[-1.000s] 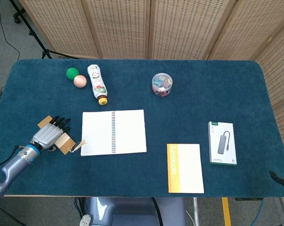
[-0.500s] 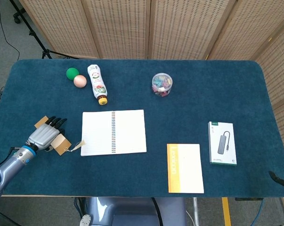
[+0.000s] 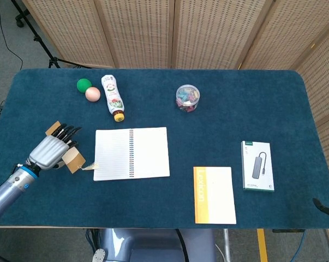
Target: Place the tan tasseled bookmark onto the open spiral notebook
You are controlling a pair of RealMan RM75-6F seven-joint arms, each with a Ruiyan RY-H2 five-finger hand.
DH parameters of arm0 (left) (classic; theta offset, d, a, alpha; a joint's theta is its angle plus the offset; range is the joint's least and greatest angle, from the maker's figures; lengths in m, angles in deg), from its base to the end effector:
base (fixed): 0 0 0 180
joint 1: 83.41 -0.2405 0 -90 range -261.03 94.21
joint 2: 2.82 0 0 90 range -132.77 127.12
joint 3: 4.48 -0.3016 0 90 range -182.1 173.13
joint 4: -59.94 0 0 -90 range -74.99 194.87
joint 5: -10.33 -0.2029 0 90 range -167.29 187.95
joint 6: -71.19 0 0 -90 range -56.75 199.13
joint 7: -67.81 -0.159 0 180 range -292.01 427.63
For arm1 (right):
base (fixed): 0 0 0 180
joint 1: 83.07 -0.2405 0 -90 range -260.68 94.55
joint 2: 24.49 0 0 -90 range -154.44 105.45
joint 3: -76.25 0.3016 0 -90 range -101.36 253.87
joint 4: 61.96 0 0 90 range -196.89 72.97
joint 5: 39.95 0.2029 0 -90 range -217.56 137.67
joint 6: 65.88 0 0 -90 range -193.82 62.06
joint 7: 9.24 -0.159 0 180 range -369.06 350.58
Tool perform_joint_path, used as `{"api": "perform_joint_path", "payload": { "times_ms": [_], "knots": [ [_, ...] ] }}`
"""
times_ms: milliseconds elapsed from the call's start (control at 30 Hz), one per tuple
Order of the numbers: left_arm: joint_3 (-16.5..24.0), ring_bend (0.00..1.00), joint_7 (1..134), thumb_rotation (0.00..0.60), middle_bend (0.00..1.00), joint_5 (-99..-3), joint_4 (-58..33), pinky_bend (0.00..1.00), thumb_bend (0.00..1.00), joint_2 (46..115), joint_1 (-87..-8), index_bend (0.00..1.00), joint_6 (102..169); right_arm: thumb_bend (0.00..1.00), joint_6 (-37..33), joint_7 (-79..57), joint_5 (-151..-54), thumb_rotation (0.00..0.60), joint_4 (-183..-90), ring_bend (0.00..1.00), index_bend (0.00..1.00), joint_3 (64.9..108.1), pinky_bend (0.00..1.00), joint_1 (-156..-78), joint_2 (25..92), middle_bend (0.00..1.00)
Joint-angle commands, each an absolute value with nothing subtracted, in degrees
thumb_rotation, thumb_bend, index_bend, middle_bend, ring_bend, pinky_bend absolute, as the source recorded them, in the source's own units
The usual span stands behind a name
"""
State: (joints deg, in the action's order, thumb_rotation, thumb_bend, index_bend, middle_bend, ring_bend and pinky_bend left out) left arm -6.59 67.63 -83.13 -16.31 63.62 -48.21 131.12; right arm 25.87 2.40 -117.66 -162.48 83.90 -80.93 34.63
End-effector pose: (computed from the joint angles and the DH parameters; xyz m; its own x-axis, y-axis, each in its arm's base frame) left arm -0.2888 0.3592 0.1268 0.7498 0.1200 0.6507 0.6074 -0.5150 -0.6049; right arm -0.3544 -0.1675 0.2407 0.5319 0.0997 0.8409 -0.8319 0.2470 0.4969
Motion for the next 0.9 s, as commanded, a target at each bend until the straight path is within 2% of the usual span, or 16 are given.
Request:
{"api": "perform_joint_path", "payload": {
  "times_ms": [33, 333, 567, 700, 767, 900],
  "knots": [
    [-5.6, 0.00, 63.4, 0.600, 0.00, -87.1, -24.3, 0.00, 0.43, 58.6, -48.0, 0.54, 135.4, 0.00, 25.9, 2.2, -117.7, 0.600, -162.6, 0.00, 0.00, 83.9, 0.00, -80.9, 34.5, 0.00],
    [-4.6, 0.00, 57.3, 0.600, 0.00, -91.7, -36.3, 0.00, 0.43, 56.2, -45.2, 0.55, 134.7, 0.00, 26.0, 1.6, -117.4, 0.600, -162.8, 0.00, 0.00, 84.1, 0.00, -80.7, 34.0, 0.00],
    [-2.8, 0.00, 52.7, 0.600, 0.00, -91.3, -38.5, 0.00, 0.42, 60.1, -41.9, 0.55, 130.0, 0.00, 25.2, 1.9, -116.4, 0.600, -162.3, 0.00, 0.00, 84.3, 0.00, -81.1, 34.3, 0.00],
    [-1.1, 0.00, 49.1, 0.600, 0.00, -89.2, -34.9, 0.00, 0.41, 66.8, -37.7, 0.55, 123.1, 0.00, 23.9, 2.4, -115.0, 0.600, -161.5, 0.00, 0.00, 84.5, 0.00, -81.6, 34.8, 0.00],
    [-0.8, 0.00, 48.4, 0.600, 0.00, -89.7, -29.8, 0.00, 0.40, 72.1, -34.2, 0.55, 119.0, 0.00, 23.4, 2.6, -113.7, 0.600, -160.8, 0.00, 0.00, 85.0, 0.00, -81.9, 35.1, 0.00],
    [-2.0, 0.00, 54.5, 0.600, 0.00, -94.6, -19.4, 0.00, 0.39, 78.8, -29.4, 0.55, 119.0, 0.00, 22.6, 2.8, -111.3, 0.600, -159.6, 0.00, 0.00, 86.0, 0.00, -82.3, 35.3, 0.00]
  ]
}}
